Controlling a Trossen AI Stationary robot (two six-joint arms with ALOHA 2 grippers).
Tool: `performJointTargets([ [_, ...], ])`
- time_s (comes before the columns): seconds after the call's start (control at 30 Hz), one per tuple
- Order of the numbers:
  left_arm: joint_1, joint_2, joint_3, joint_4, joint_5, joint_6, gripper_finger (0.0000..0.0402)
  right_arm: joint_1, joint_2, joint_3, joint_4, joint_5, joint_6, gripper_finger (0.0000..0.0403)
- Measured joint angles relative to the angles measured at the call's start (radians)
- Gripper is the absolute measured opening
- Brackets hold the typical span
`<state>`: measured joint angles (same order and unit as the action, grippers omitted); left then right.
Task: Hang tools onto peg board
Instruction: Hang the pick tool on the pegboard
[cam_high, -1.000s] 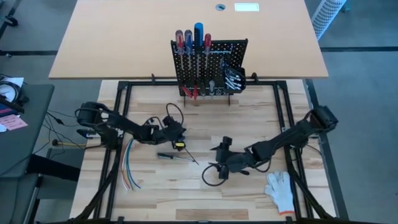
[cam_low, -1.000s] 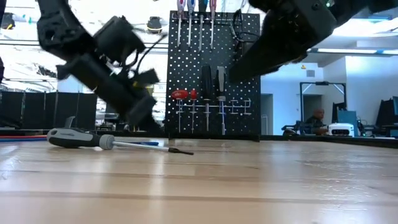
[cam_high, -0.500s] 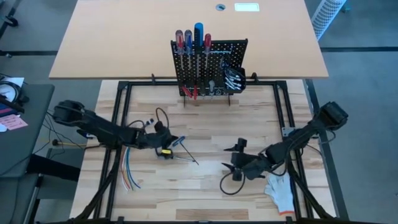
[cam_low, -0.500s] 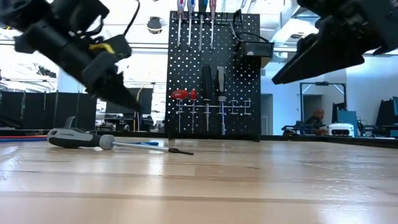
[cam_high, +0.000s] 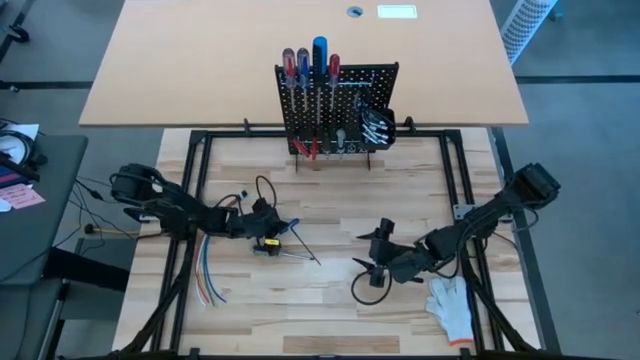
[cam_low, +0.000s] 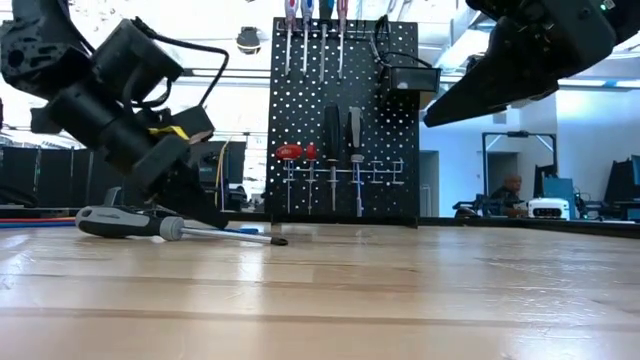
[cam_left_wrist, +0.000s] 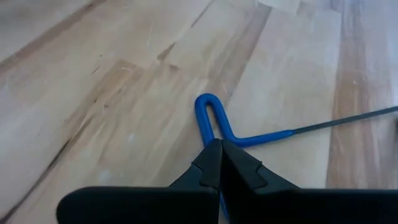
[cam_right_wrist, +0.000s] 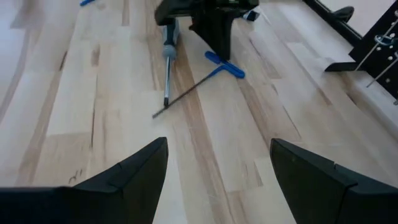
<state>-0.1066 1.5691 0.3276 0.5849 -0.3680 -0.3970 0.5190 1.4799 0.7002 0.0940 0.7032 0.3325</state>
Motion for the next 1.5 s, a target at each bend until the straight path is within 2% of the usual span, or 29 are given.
performJointTargets([
  [0.2,0.024,0.049,0.001,0.008,0.023,-0.035,0.0000,-0.019,0.042,0.001,0.103,-0.141,-0.008,0.0290],
  [0.4,0.029,0.051,-0.001,-0.008,0.024,-0.044,0.0000,-0.082,0.223,0.121,0.140,-0.261,-0.006,0.0290],
  [0.67,0.029,0.052,-0.002,-0.011,0.025,-0.046,0.0000,-0.173,0.422,0.426,-0.185,-0.277,0.178,0.0289],
  [0.87,0.029,0.052,-0.002,-0.011,0.025,-0.045,0.0000,-0.212,0.539,0.547,-0.227,-0.367,0.195,0.0265],
  [1.13,0.029,0.053,-0.003,-0.008,0.025,-0.046,0.0000,-0.221,0.600,0.598,-0.298,-0.373,0.193,0.0187],
  [1.5,0.029,0.054,-0.003,-0.002,0.025,-0.046,0.0000,-0.240,0.600,0.589,-0.344,-0.390,0.204,0.0022],
])
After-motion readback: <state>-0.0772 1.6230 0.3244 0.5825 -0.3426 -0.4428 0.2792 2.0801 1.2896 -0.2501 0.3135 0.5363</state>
